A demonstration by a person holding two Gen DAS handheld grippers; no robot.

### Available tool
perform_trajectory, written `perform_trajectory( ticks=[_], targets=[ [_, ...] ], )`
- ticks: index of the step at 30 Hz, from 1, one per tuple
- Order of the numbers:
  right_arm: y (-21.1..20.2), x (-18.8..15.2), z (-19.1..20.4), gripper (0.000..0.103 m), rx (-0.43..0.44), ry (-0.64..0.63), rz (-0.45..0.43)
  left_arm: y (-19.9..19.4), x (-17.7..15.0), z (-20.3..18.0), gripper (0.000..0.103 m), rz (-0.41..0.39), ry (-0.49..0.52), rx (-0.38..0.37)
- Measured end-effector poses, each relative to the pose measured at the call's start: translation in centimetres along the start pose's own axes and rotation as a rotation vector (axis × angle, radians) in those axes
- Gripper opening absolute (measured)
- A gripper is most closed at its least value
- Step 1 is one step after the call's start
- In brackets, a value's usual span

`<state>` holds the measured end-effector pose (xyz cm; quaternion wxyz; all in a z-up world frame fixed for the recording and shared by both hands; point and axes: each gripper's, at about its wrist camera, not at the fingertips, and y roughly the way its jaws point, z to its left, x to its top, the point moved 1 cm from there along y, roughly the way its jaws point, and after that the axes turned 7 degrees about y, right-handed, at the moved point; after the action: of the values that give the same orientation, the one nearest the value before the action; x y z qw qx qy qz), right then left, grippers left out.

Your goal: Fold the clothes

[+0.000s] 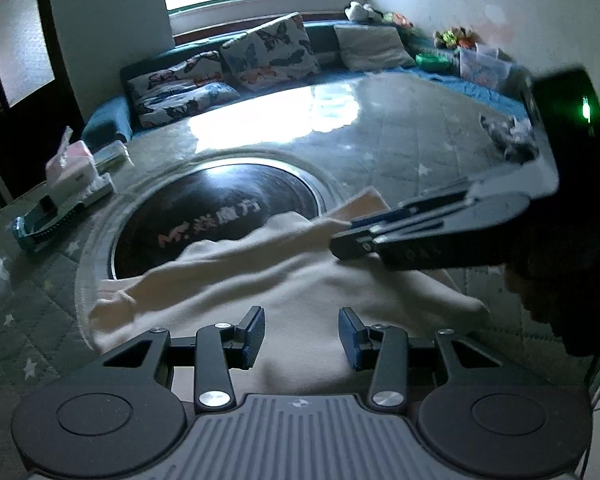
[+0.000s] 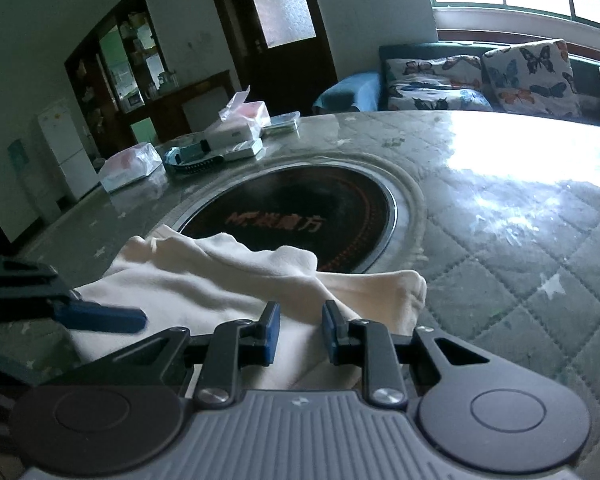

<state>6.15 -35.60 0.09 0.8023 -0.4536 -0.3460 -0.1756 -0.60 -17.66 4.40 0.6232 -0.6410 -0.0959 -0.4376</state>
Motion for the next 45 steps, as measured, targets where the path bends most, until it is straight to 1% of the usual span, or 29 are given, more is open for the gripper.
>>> perform_trajectory(
  ticks=[5, 8, 10, 15, 26, 31, 34, 37, 38, 41, 45],
  targets=[
    [-0.2, 0.1, 0.0, 0.023, 0.001, 0.004, -0.01, -0.5, 0.0, 1.5, 0.044, -0.014, -0.036, 0.045],
    [-0.3, 0.3, 0.0, 0.024, 0.004, 0.006, -0.019, 0.1, -0.3, 2.0, 0.044, 0.007, -0.049, 0.06],
    [-0.5, 0.5, 0.0, 0.028, 0.006, 0.007, -0.026, 0.6, -0.6, 1.9, 0.044, 0.026, -0.047, 0.051],
    [-0.6, 0.7, -0.2, 0.029, 0.007, 0.012, -0.031, 1.6, -1.2, 0.9, 0.044, 0.049, -0.025, 0.039],
    [-0.8, 0.7, 0.2, 0.029, 0.004, -0.003, -0.031, 1.6, -1.5, 0.3, 0.044, 0.032, 0.022, 0.034],
    [-0.5, 0.7, 0.6, 0.03, -0.029, -0.013, -0.02, 1.3, -1.6, 0.9, 0.044, 0.013, 0.014, 0.006],
    [-0.7, 0.8, 1.1, 0.03, -0.055, -0.025, -0.019, 0.6, -1.7, 1.7, 0.044, -0.008, -0.012, -0.011],
    [-1.2, 0.9, 1.8, 0.031, -0.074, -0.039, -0.024, -0.6, -1.9, 3.0, 0.044, -0.041, -0.041, -0.013],
    [-1.4, 0.9, 2.1, 0.031, -0.08, -0.044, -0.027, -1.0, -2.1, 3.5, 0.046, -0.052, -0.048, -0.011],
    [-1.9, 1.1, 3.0, 0.031, -0.094, -0.058, -0.036, -2.2, -2.8, 5.0, 0.047, -0.066, -0.06, 0.021],
    [-2.8, 0.8, 4.3, 0.031, -0.09, -0.072, -0.043, -3.1, -4.8, 7.8, 0.047, -0.056, -0.109, 0.071]
  ],
)
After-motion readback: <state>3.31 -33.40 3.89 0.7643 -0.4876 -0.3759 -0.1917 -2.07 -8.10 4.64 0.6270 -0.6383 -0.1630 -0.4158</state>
